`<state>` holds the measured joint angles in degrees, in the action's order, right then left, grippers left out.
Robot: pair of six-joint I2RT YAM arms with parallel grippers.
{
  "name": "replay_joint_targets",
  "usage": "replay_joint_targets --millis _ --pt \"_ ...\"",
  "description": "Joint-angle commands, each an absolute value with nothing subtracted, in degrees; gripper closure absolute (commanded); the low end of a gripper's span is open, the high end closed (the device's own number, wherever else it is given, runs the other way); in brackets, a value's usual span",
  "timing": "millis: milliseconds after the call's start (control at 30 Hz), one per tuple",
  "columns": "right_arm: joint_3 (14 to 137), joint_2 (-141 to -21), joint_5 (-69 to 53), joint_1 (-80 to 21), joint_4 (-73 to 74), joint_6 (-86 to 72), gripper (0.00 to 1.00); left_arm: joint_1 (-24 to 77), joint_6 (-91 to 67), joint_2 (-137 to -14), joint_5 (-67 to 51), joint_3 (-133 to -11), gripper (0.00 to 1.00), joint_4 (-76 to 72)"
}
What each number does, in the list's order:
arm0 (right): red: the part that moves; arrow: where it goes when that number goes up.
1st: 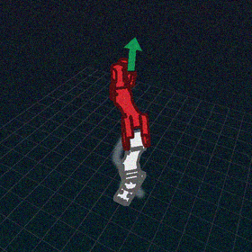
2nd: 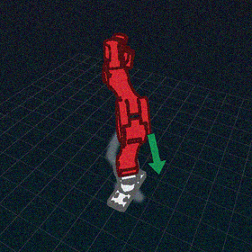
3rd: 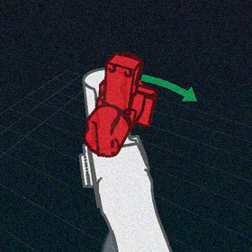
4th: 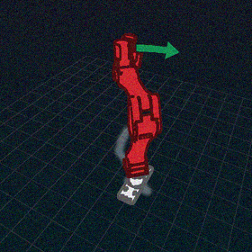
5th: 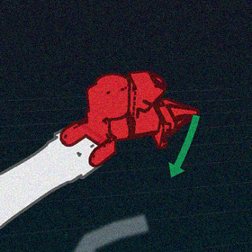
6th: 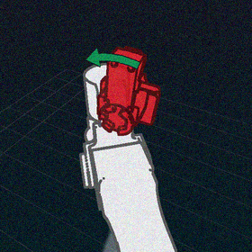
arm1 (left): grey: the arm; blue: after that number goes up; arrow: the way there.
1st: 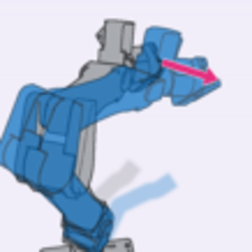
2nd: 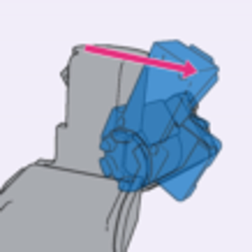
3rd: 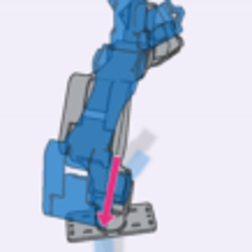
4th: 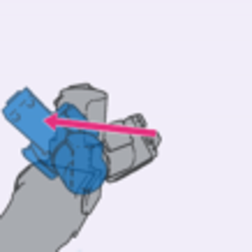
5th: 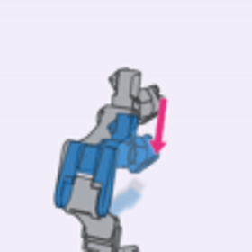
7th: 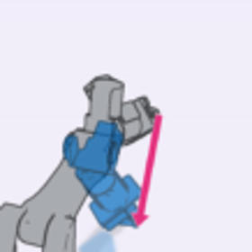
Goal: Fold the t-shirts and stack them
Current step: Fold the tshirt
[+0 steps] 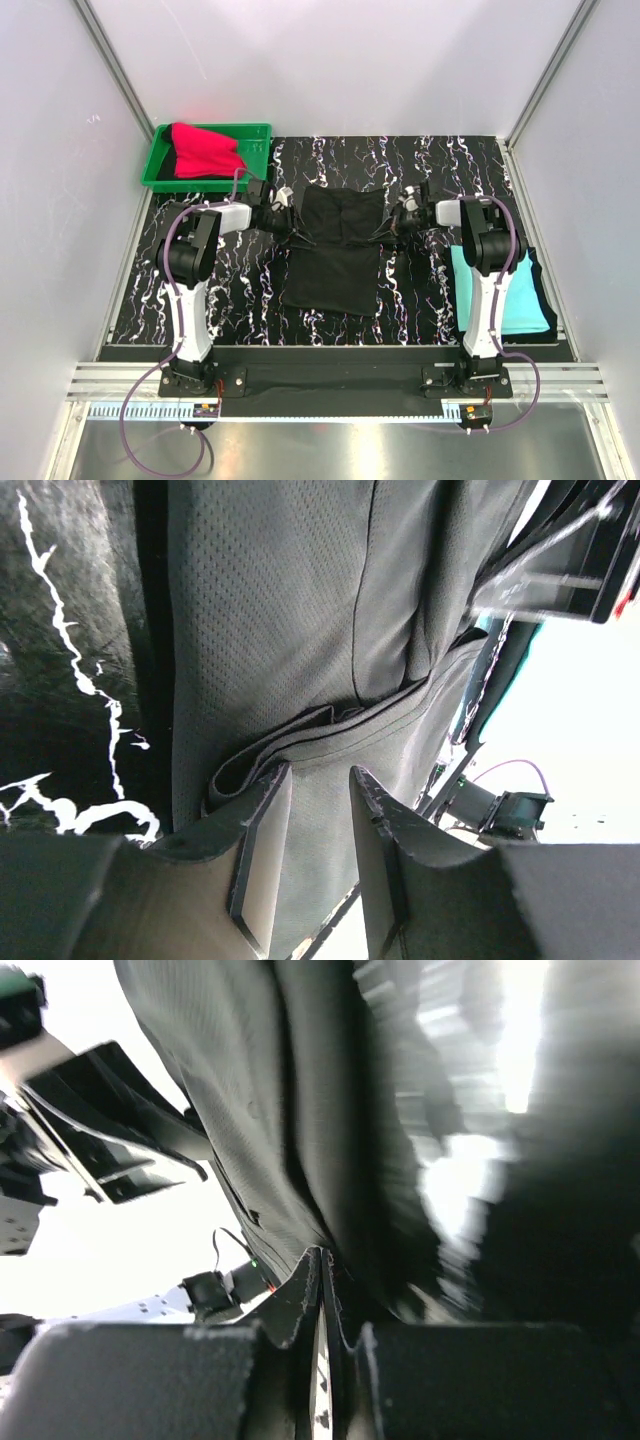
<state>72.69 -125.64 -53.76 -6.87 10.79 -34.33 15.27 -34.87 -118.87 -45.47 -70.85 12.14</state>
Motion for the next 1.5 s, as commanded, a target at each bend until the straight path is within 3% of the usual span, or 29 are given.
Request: replay_joint_targets --millis 0,333,633,900,1133,1367,1467 --pt "70.8 -124.1 -53.1 -5.8 13.0 -35.9 0.92 14.9 -31.7 -118.0 -43.5 -70.1 0.62 12.2" --pt "73.7 -115.9 -53.0 -5.3 16.9 -37.4 0.88 14.9 -35.7 -114.1 -47.7 -77.8 0.56 13.3" --pt "93.3 -128.5 -45.2 -4.7 17.7 -41.3 0.81 13.4 -38.6 -125.8 -44.4 -95.5 0.58 10.5" --pt "106.5 -141.0 -41.6 -4.4 14.5 -40.4 0.81 13.1 -46.9 -137.3 -41.0 -98.3 0.59 -6.1" --pt "114.0 -147.6 -40.7 -2.6 10.4 -44.3 0.8 13.0 -45.2 -145.5 -38.2 -109.8 0.6 -1.7" --pt "115.9 -144.6 -40.5 -1.7 14.3 -44.5 0.71 13.1 -40.4 -139.4 -35.1 -108.7 0.58 4.4" --pt "118.6 -140.2 -37.3 -1.4 25.5 -39.3 0.64 13.0 -35.7 -131.6 -32.4 -105.3 0.53 8.6"
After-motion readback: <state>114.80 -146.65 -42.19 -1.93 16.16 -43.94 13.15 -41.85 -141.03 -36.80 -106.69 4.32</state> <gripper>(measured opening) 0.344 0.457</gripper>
